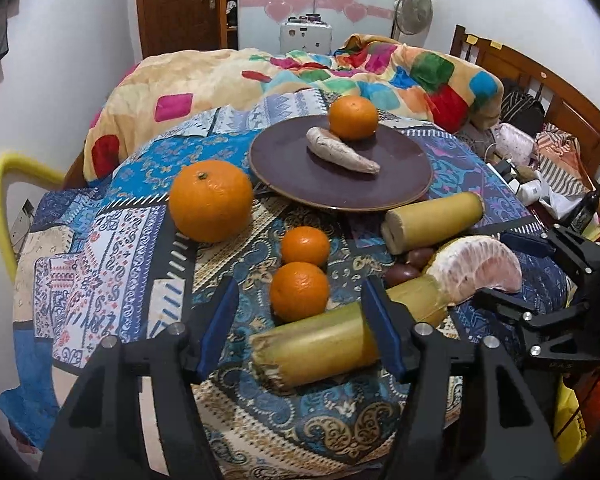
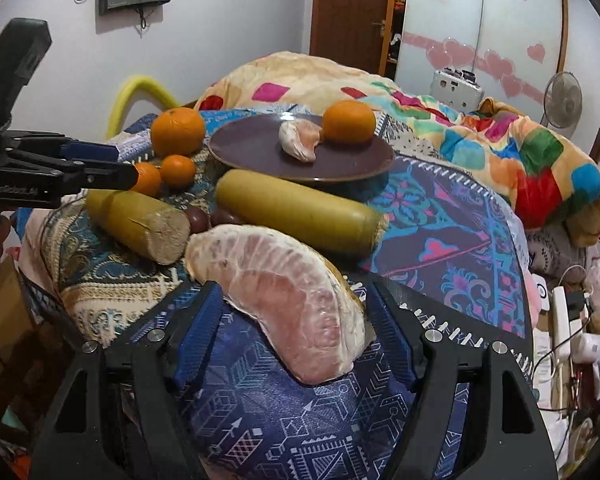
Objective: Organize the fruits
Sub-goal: 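Grasp the large peeled pomelo wedge with the right tool, then grasp the long yellow gourd with the left tool while the right tool lifts the wedge, then carry the yellow gourd with the left tool while the right tool carries the wedge onto the plate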
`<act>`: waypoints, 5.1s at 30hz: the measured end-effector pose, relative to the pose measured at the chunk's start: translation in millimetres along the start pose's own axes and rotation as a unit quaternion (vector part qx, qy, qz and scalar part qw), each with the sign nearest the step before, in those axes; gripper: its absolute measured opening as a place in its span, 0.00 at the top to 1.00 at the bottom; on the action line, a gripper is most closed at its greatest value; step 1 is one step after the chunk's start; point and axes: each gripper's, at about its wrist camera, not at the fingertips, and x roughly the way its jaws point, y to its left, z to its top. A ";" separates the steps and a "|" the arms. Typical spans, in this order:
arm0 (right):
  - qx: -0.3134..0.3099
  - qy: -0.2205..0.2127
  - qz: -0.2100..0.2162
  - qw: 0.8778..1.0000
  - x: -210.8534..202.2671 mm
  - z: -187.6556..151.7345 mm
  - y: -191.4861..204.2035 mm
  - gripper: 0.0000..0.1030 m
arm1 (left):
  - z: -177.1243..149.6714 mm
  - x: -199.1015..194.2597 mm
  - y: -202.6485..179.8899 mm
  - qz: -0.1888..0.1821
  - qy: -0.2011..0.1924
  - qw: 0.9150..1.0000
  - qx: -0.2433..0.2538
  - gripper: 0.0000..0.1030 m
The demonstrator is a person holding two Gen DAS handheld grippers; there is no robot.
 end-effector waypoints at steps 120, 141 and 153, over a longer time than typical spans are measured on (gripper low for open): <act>0.069 -0.104 0.013 0.992 -54.2 47.5 -31.4 0.52 | 46.4 -52.0 -23.2 -0.048 -0.058 0.997 0.006 0.63; 0.057 -0.128 0.004 0.990 -9.3 102.9 -43.6 0.52 | 98.3 6.0 5.8 -0.013 -0.044 0.999 0.006 0.63; 0.015 -0.072 0.006 0.997 40.8 117.0 -39.7 0.52 | 125.8 54.5 11.2 -0.023 -0.011 1.000 0.002 0.63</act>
